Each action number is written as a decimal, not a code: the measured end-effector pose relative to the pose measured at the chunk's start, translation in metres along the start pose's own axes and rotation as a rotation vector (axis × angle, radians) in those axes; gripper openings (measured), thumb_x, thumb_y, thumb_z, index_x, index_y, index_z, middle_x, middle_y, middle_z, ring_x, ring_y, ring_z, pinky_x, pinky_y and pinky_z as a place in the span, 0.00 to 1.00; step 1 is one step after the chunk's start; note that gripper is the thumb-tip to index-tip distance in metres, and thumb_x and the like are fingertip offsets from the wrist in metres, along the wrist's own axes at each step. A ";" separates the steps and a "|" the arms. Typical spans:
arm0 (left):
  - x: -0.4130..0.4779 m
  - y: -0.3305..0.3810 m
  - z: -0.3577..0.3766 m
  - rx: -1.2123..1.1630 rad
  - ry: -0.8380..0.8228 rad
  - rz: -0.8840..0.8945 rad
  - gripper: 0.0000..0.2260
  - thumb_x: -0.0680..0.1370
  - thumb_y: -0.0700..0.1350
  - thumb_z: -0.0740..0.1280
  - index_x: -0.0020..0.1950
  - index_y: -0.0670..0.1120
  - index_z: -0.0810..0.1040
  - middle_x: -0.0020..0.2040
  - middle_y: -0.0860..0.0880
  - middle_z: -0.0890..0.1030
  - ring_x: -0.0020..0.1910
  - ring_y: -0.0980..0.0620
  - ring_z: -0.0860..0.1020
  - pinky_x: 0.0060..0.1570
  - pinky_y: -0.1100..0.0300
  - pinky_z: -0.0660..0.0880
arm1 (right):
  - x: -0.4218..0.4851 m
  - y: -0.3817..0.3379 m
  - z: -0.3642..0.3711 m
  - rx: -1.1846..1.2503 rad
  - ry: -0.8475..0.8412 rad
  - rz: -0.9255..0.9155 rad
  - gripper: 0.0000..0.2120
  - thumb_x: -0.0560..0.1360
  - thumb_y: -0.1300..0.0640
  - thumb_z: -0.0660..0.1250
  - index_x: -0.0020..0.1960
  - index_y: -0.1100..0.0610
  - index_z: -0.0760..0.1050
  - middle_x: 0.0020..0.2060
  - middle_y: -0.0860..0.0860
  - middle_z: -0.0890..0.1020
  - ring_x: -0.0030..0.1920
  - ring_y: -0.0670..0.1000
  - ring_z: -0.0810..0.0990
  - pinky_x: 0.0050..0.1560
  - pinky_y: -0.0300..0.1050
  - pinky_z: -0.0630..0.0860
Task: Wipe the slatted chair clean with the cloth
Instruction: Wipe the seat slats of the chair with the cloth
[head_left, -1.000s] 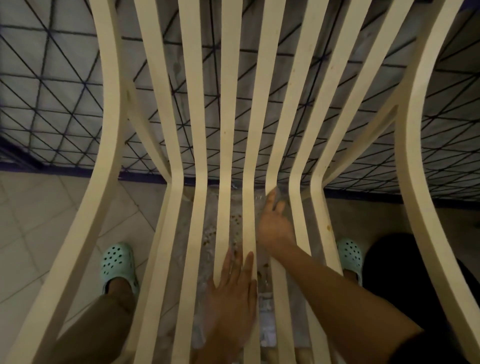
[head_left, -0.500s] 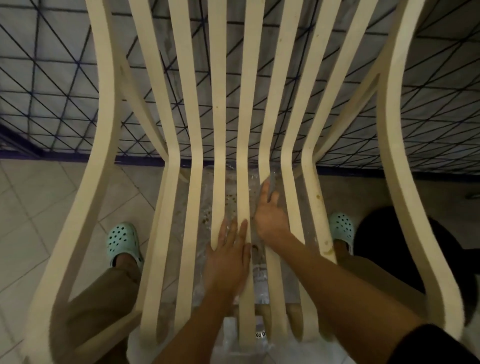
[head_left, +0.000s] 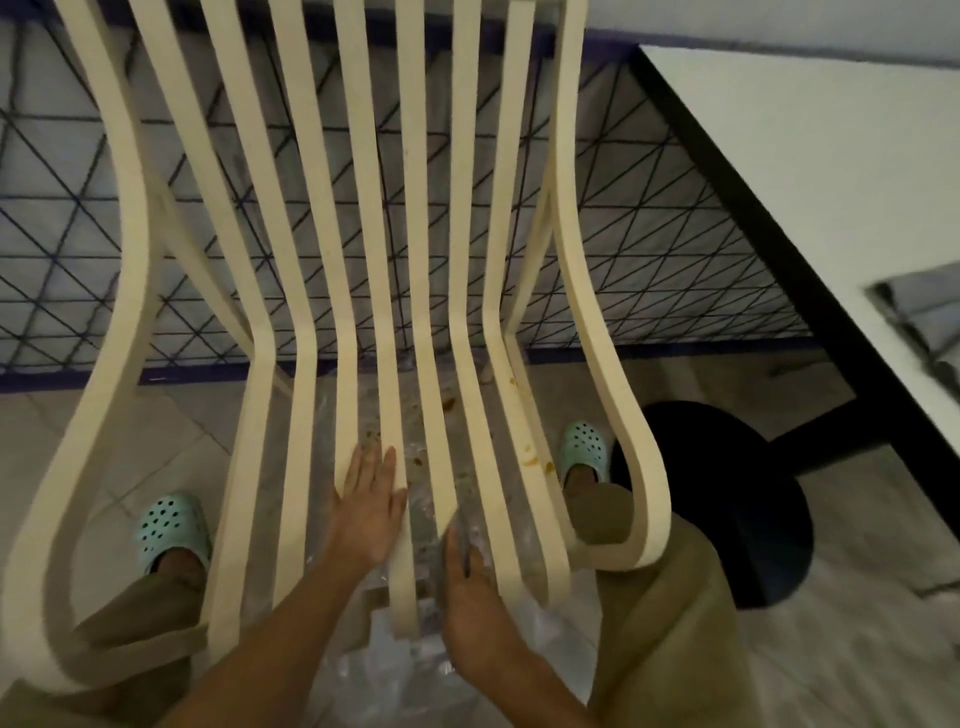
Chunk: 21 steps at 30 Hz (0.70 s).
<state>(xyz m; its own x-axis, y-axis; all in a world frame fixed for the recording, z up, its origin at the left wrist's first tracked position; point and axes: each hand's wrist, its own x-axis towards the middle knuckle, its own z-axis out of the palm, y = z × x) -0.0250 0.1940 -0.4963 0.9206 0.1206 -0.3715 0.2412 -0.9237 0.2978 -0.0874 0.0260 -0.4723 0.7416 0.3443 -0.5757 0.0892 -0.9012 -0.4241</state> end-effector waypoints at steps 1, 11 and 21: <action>-0.001 0.002 -0.003 0.004 -0.027 -0.005 0.26 0.84 0.55 0.47 0.80 0.50 0.44 0.80 0.49 0.43 0.78 0.51 0.38 0.76 0.42 0.47 | -0.007 0.005 -0.008 0.047 -0.029 -0.017 0.39 0.79 0.68 0.56 0.76 0.57 0.30 0.77 0.61 0.48 0.70 0.63 0.66 0.55 0.48 0.69; -0.034 0.034 -0.011 -0.058 -0.068 0.115 0.26 0.84 0.53 0.50 0.80 0.49 0.46 0.80 0.50 0.43 0.79 0.51 0.43 0.76 0.44 0.47 | -0.021 0.055 -0.089 0.117 0.459 -0.094 0.27 0.83 0.58 0.52 0.79 0.51 0.47 0.77 0.54 0.53 0.74 0.56 0.59 0.72 0.52 0.64; -0.006 0.074 0.014 -0.073 0.001 0.312 0.25 0.83 0.48 0.56 0.79 0.48 0.52 0.80 0.49 0.52 0.78 0.51 0.51 0.75 0.48 0.54 | 0.018 0.068 -0.050 -0.083 0.348 0.215 0.37 0.82 0.52 0.53 0.75 0.56 0.28 0.77 0.59 0.48 0.74 0.61 0.58 0.62 0.54 0.73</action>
<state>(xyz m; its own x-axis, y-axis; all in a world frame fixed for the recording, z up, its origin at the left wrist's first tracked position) -0.0169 0.1202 -0.4840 0.9538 -0.1639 -0.2519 -0.0310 -0.8875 0.4598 -0.0347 -0.0422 -0.4761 0.9284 0.0493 -0.3682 -0.0495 -0.9659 -0.2541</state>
